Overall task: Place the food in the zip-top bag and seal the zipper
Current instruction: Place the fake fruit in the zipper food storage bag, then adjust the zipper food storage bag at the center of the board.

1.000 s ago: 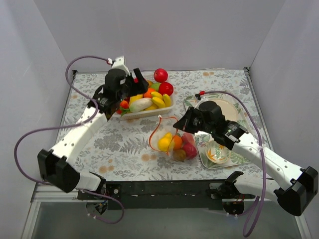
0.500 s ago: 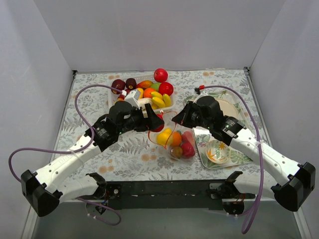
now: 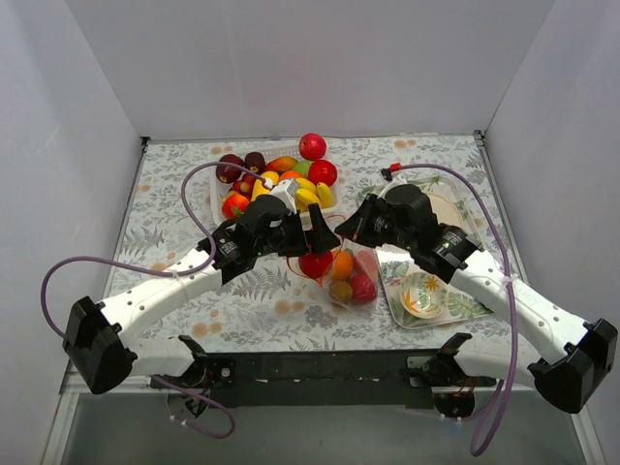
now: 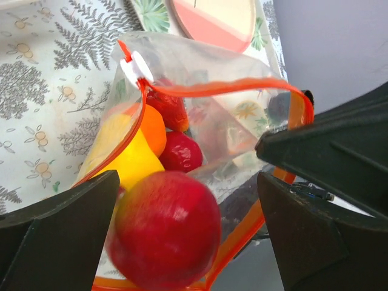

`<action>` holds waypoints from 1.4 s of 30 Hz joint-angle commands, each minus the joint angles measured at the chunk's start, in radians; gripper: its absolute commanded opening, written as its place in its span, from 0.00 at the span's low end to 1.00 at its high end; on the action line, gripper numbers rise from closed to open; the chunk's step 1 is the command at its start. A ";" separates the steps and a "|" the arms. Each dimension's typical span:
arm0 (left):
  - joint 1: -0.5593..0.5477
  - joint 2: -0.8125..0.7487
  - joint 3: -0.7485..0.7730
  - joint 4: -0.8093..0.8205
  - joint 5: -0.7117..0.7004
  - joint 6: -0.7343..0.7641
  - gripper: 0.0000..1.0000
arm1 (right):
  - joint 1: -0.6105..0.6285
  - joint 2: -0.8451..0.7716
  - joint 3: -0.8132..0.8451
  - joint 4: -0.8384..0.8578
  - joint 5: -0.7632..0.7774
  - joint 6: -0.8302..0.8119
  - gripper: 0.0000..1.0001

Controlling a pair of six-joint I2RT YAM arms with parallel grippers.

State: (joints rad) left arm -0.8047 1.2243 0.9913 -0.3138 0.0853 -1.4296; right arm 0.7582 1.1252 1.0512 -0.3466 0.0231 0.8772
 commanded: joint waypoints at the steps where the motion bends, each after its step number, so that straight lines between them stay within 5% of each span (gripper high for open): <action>1: -0.005 0.006 0.084 0.048 -0.007 0.001 0.98 | 0.007 -0.076 0.004 0.014 0.015 0.017 0.01; 8: -0.005 -0.002 0.182 0.044 0.027 0.003 0.98 | -0.010 -0.185 0.006 -0.008 0.071 0.025 0.01; 19: -0.005 0.046 0.369 -0.008 0.007 0.020 0.98 | -0.020 -0.153 0.021 0.112 -0.213 0.172 0.01; 24: -0.005 -0.006 0.460 -0.193 -0.204 0.054 0.94 | -0.033 -0.166 0.018 0.116 -0.196 0.197 0.01; 26: -0.004 -0.051 0.466 -0.267 -0.362 0.054 0.84 | -0.037 -0.176 -0.005 0.126 -0.203 0.209 0.01; 31: -0.001 -0.172 0.324 -0.377 -0.544 0.002 0.72 | -0.042 -0.191 -0.033 0.155 -0.210 0.230 0.01; 42: 0.021 -0.204 0.176 -0.250 -0.314 0.035 0.56 | -0.042 -0.188 -0.010 0.140 -0.218 0.210 0.01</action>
State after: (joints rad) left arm -0.7872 1.0523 1.2400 -0.6186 -0.3405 -1.4216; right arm 0.7200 0.9554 1.0161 -0.2733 -0.1864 1.0931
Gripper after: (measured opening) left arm 0.559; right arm 0.031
